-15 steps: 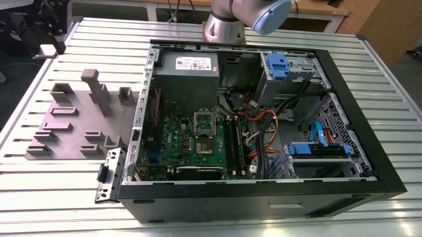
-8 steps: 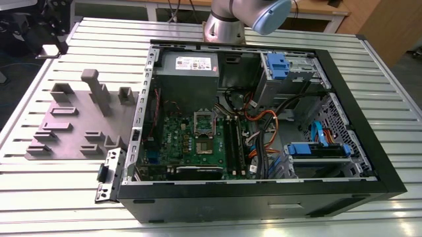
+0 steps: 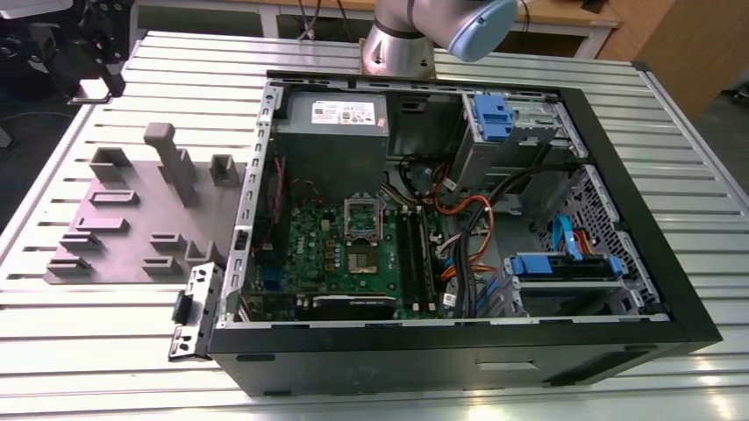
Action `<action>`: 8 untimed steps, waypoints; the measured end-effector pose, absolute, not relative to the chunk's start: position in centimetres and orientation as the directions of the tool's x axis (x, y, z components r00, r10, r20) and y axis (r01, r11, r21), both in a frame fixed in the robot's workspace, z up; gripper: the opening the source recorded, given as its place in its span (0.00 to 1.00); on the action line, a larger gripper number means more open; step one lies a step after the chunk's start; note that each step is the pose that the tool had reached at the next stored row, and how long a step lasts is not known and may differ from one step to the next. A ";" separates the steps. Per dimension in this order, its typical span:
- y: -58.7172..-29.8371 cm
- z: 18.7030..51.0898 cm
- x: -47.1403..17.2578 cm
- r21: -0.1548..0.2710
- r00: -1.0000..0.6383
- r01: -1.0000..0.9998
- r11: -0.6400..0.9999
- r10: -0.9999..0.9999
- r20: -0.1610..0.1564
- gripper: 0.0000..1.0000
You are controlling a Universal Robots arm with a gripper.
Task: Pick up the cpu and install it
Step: 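Pick up the cpu and move it towards the insertion slot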
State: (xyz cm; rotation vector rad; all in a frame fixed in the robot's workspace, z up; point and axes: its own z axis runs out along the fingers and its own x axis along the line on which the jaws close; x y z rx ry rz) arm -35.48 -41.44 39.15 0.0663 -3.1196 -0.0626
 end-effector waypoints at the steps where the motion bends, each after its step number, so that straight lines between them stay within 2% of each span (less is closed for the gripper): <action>1: -41.4 39.2 -35.4 0.041 -0.999 -0.042 0.998 -0.043 0.020 0.45; 8: -41.4 39.2 -35.0 0.040 -0.999 -0.042 0.998 -0.043 0.020 0.45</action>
